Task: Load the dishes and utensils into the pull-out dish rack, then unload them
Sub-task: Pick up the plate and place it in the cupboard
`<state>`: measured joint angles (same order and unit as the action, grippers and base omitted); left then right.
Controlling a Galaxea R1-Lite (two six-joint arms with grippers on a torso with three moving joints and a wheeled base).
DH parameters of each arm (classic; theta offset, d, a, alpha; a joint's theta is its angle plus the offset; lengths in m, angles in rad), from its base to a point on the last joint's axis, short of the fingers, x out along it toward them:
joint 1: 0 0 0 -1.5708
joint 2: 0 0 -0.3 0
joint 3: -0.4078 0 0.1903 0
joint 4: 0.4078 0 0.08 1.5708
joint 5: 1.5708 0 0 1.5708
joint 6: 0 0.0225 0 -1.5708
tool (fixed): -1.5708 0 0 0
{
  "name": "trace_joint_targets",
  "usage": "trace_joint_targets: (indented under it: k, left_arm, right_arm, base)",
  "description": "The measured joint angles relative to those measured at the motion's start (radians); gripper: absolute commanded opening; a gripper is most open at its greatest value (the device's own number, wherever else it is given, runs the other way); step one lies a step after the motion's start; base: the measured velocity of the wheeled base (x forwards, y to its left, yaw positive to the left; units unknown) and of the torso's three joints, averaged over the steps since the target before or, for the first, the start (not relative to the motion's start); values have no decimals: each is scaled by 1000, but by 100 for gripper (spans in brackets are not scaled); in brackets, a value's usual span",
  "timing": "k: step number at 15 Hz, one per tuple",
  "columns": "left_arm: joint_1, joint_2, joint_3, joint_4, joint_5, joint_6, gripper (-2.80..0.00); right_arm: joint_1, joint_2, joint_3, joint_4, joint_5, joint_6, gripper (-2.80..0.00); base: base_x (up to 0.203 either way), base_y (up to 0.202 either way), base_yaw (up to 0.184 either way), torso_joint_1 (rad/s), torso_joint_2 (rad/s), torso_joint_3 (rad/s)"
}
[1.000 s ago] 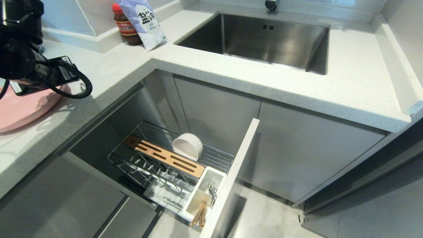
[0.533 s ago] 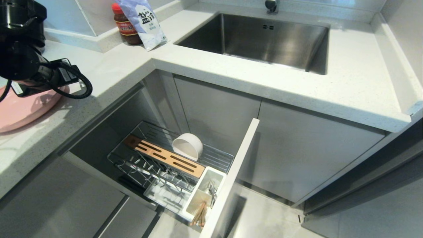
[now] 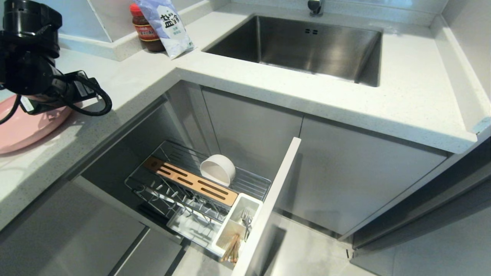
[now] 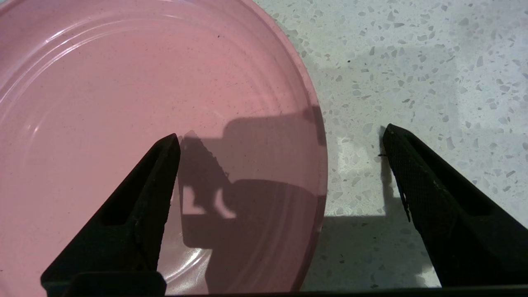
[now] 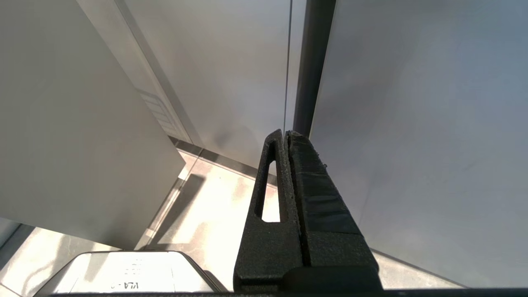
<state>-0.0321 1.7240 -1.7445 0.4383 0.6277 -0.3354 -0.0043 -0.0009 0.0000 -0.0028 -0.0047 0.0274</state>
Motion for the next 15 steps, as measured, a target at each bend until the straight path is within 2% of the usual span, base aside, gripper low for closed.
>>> trace_joint_targets:
  k: [1,15]
  left_arm:
    - [0,0,0,-1,-1,0,-280]
    - [-27,-47,29,5,0,8,-280]
  right_arm:
    - [0,0,0,0,0,0,-280]
    - [0,0,0,0,0,0,-280]
  base:
    - [0,0,0,0,0,0]
    - [0,0,0,0,0,0]
